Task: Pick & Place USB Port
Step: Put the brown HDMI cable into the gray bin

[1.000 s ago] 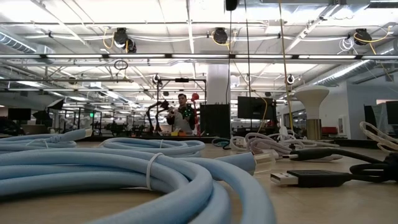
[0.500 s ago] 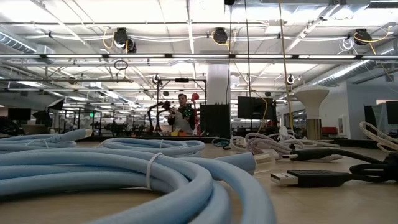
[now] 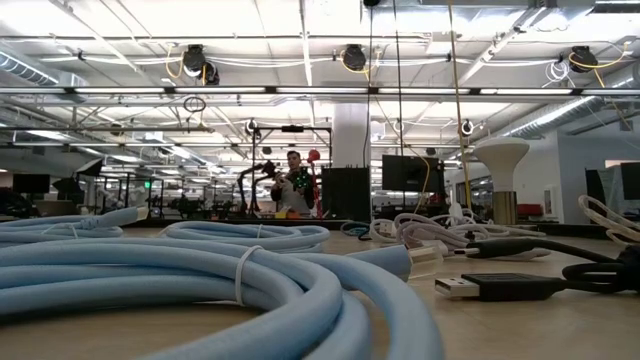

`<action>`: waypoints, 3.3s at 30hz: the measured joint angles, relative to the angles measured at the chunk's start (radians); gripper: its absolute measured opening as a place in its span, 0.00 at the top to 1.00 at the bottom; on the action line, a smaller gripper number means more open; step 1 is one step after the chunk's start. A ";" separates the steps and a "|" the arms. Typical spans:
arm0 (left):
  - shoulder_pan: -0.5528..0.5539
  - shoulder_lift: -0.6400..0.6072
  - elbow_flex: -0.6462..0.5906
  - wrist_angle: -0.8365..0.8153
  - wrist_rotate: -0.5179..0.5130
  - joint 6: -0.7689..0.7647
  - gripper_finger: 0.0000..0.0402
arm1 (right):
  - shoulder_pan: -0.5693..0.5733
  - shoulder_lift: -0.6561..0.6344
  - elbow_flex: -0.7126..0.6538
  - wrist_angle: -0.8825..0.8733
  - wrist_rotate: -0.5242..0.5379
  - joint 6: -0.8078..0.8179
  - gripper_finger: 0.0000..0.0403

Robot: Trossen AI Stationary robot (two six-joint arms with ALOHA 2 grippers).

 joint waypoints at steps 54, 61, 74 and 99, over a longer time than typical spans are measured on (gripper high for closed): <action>-0.007 -0.028 -0.179 -0.336 0.054 -0.499 0.59 | -0.146 -0.067 -0.106 -0.562 0.118 0.872 0.89; 0.063 -0.007 -0.519 0.394 0.019 -0.617 0.52 | -0.145 -0.052 -0.105 -0.479 0.167 0.774 0.89; 0.100 0.151 -0.358 0.458 -0.049 -0.465 0.57 | -0.148 -0.056 -0.103 -0.491 -0.011 0.749 0.89; -0.030 0.175 -0.275 0.335 -0.210 -0.634 0.94 | -0.143 -0.188 -0.104 -0.355 -0.278 0.385 0.80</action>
